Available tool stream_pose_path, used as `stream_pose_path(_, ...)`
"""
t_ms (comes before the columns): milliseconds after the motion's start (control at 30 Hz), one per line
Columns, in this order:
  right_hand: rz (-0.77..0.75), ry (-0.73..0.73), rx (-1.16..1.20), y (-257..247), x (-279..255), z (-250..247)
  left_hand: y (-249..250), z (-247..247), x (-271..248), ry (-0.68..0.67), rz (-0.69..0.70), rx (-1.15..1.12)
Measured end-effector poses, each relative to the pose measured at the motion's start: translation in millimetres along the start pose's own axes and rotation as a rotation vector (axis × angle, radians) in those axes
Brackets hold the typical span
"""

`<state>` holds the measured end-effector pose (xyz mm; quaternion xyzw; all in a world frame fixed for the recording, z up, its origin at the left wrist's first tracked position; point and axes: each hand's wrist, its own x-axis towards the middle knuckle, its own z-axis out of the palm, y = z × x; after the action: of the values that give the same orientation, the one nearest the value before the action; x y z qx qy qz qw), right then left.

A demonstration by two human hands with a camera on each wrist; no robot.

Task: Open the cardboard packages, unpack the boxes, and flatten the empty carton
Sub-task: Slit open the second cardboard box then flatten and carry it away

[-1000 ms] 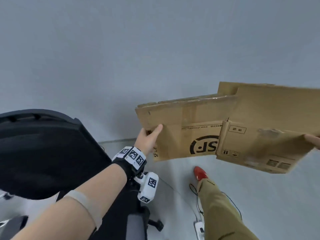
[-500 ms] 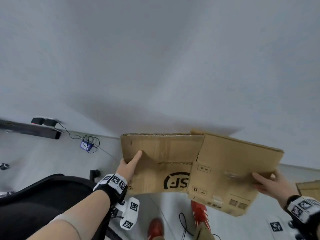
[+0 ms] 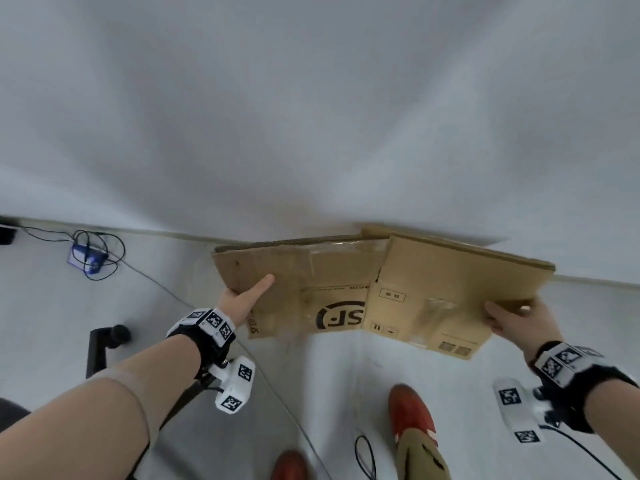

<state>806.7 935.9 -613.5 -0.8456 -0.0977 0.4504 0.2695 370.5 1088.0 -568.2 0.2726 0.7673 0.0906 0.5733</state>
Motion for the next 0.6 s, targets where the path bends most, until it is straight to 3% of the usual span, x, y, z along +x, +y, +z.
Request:
stream_pose_path(200, -0.114, 0.008, -0.047, 29.9, 44.3, 9.2, -16.4, 9.2, 50.5, 0.057, 0.067, -0.017)
stream_pose_path(367, -0.263, 0.076, -0.031, 21.6, 27.3, 7.2, -17.6, 19.4, 56.0, 0.016, 0.136, -0.084)
stream_pose_path(600, -0.197, 0.058, -0.115, 32.5, 43.4, 10.8, -13.4, 30.5, 65.4, -0.018, 0.093, -0.057)
